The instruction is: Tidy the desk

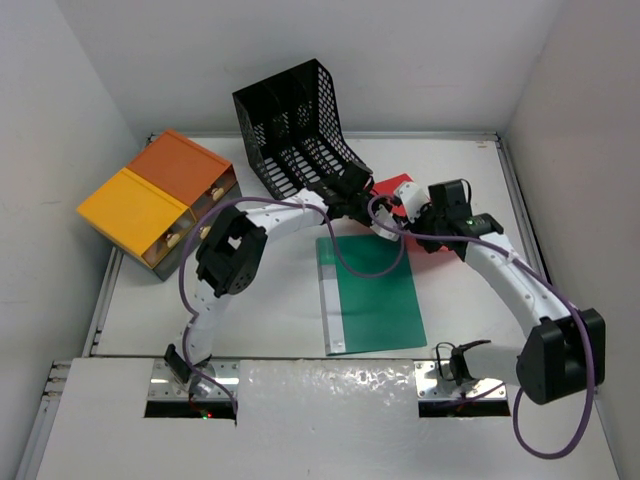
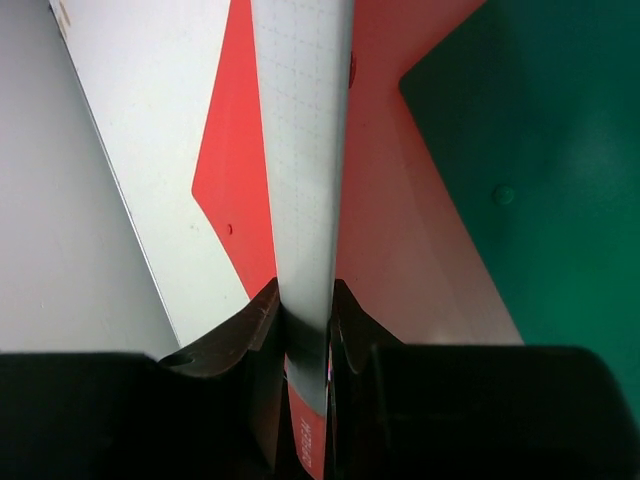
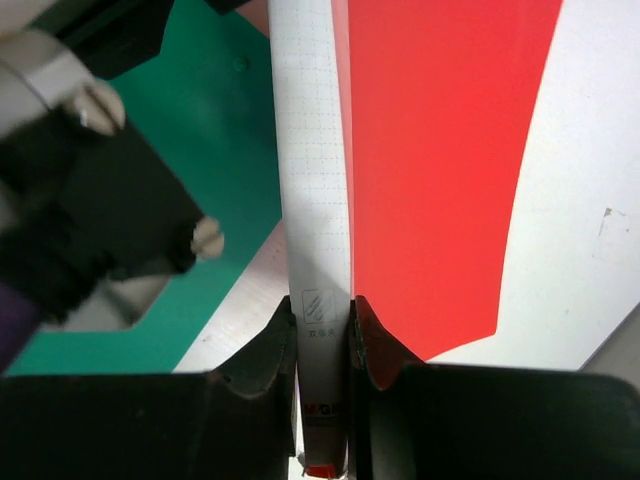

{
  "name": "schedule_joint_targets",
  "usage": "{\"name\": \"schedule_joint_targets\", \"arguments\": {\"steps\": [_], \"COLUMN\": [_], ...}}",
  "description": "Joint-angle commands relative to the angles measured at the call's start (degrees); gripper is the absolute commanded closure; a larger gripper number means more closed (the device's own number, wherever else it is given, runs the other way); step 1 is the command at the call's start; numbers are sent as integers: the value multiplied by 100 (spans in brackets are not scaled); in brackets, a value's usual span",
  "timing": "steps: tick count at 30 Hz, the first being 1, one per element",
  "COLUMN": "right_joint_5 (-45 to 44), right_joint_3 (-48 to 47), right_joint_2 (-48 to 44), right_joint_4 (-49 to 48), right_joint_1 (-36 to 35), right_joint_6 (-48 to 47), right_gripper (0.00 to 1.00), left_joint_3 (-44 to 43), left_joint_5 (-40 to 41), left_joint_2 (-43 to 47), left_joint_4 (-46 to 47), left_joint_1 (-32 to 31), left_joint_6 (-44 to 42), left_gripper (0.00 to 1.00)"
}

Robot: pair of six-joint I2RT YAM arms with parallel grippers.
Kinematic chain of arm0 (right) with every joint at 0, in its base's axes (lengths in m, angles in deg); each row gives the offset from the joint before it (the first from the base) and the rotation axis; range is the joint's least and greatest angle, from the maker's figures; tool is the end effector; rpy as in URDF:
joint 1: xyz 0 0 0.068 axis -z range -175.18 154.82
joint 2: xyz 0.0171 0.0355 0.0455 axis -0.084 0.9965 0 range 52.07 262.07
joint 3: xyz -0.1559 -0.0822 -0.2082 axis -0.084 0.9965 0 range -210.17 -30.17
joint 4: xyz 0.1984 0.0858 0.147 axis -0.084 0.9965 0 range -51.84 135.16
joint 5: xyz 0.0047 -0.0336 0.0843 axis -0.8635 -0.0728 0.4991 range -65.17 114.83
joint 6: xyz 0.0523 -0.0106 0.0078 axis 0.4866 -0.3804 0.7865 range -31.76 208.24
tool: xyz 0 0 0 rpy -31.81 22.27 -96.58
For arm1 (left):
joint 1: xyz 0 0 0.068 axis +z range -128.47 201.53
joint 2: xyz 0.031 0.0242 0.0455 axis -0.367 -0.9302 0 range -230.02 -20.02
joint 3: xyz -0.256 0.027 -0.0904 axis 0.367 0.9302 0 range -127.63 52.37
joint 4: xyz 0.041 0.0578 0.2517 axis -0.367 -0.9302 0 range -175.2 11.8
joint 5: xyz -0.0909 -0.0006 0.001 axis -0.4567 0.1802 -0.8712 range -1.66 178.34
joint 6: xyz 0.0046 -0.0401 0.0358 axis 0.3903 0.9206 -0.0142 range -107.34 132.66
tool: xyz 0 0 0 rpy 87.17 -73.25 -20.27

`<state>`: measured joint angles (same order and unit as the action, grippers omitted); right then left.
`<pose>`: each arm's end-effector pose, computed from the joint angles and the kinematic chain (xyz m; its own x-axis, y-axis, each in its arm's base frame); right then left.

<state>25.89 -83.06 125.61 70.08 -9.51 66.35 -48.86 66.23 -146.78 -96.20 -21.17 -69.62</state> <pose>0.2538 0.0656 0.2493 -0.6175 -0.5425 -0.5695 -0.5267 0.8230 -0.2129 0.3601 -0.3507 0.1999 0.7534 0.5540 -0.3543 0.6128 -0.3962 0.6838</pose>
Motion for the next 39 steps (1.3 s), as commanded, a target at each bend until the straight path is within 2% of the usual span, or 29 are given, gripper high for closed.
{"name": "schedule_joint_targets", "arguments": {"steps": [1,3,4,6,8,11,14,15,20,23,24,27,28,30,32,33,39], "right_joint_5": [-556,-345,-265,-124,7,175,219,219,175,333,351,220,-164,-509,-423,-370,-466], "right_joint_3": [225,313,314,331,288,226,173,147,24,-12,-20,23,50,59,-238,-405,-802], "right_joint_2": [-436,-796,-902,-1173,-1280,-1447,-1658,-1719,-2010,-2010,-2001,-2019,-2028,-1818,-1302,-1098,-131], "right_joint_4": [-529,-529,-503,-398,-136,207,507,569,912,965,982,983,826,702,640,640,122], "right_joint_1": [123,123,132,132,123,123,123,123,132,123,123,123,123,123,123,114,123], "right_joint_6": [352,378,405,422,396,309,238,212,71,88,97,97,123,89,167,220,238], "right_gripper": [100,100,100,100,100,100,100,100,100,100,100,100,100,67,53,48,46], "left_joint_3": [-20,24,24,16,-46,-290,-573,-608,-810,-872,-872,-907,-933,-951,-951,-960,-855], "left_joint_5": [-892,-813,-821,-909,-997,-1006,-1067,-1085,-1112,-1207,-1260,-1445,-1437,-1498,-1577,-1595,-1718], "left_joint_2": [749,732,697,627,547,337,126,47,-182,-244,-209,-104,-77,19,125,151,397], "left_joint_4": [-169,-116,-116,-108,-11,147,139,174,288,279,279,113,17,-405,-555,-590,-775], "left_joint_1": [-98,-90,-55,24,77,148,253,314,508,491,473,473,473,464,455,447,447], "left_joint_6": [344,336,283,230,309,432,432,432,423,414,484,573,538,214,177,160,19], "left_gripper": [99,94,84,70,64,62,68,75,79,91,100,100,100,100,100,100,100]}}
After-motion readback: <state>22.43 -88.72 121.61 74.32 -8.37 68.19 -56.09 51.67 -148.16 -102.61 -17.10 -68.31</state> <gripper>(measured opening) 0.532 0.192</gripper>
